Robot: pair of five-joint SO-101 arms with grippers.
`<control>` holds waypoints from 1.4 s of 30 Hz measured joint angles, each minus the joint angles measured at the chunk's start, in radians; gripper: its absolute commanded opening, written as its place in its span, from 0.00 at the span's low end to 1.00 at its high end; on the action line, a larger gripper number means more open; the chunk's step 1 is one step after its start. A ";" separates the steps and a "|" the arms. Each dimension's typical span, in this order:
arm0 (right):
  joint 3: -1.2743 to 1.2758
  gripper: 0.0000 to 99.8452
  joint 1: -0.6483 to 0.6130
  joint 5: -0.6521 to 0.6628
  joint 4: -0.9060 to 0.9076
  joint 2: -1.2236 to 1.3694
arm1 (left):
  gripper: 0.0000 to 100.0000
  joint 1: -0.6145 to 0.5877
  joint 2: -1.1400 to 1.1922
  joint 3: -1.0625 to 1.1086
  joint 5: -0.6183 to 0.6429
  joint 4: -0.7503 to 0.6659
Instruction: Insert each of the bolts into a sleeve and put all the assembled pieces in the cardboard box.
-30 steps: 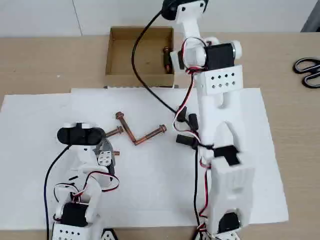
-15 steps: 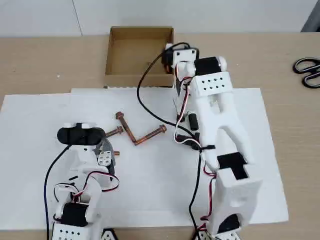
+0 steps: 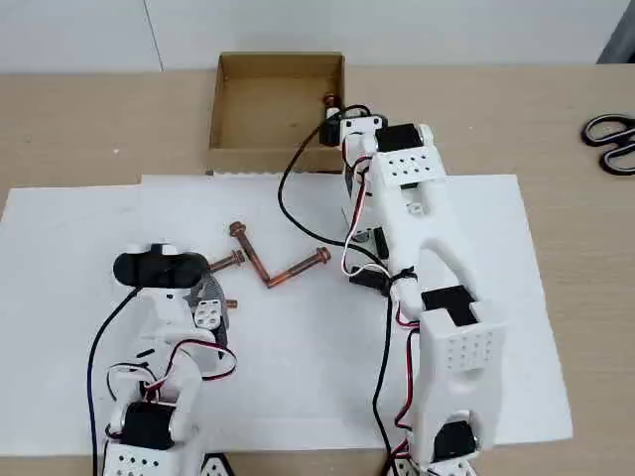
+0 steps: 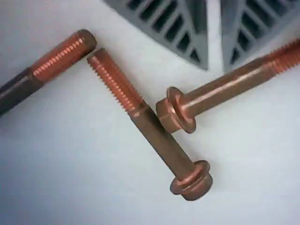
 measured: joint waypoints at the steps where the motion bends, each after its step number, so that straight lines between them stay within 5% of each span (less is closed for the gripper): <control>1: 0.000 0.17 0.000 0.003 0.000 0.005 | 0.01 0.000 0.000 0.000 0.000 0.000; 23: 0.175 0.16 0.012 0.009 -0.172 0.009 | 0.01 0.000 0.000 0.000 0.000 0.000; 28: 0.178 0.05 0.026 0.009 -0.181 0.009 | 0.01 0.000 0.000 0.000 0.000 0.000; 42: 0.210 0.01 0.057 0.008 -0.181 -0.097 | 0.01 0.000 0.000 0.000 0.000 0.000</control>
